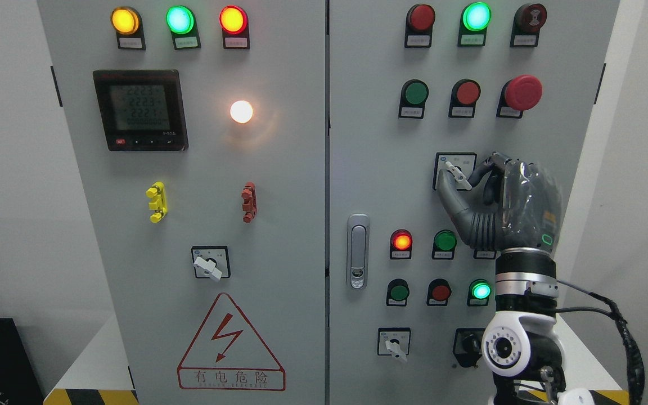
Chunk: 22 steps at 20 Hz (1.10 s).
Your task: Rotate and turn off gray switch
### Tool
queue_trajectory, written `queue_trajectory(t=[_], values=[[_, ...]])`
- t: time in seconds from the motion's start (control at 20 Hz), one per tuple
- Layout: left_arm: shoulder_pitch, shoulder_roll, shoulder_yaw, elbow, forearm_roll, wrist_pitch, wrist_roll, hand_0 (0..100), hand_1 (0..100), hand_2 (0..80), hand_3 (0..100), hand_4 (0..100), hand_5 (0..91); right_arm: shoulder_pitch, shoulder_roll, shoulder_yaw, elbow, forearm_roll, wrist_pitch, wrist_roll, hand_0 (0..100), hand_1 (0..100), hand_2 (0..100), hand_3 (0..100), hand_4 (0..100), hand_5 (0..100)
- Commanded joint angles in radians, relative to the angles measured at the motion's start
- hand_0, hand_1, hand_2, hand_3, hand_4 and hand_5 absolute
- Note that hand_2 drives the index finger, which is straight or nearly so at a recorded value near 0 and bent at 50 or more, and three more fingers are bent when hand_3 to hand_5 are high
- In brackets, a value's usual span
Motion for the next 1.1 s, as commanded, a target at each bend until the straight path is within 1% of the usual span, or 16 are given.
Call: queue_trajectory(t=[0.0,0.8,0.9,1.05], values=[[-0.009,0.0,0.008,-0.025,0.02,0.0,0.0,12,39,0.0,0,0,0.0,-0.002,-0.001,-0.003,-0.001,-0.001,0.0,-0.004,33,34,70,100,100,100],[-0.009,0.001,0.008,-0.025,0.02,0.0,0.0,12,39,0.0,0,0,0.0,-0.002,-0.001,-0.003,-0.002,0.0,0.0,-0.002,33,34,72,100,100,100],[-0.009,0.0,0.008,-0.025,0.02,0.0,0.0,12,39,0.0,0,0,0.0,-0.002,-0.001,-0.003,-0.004,0.0,0.0,0.007,35,34,72,100,100,100],[-0.009,0.001,0.008,-0.025,0.02,0.0,0.0,12,39,0.0,0,0,0.0,0.0,-0.001,-0.003,-0.006,0.0,0.0,0.007,40,34,73,100,100,100]])
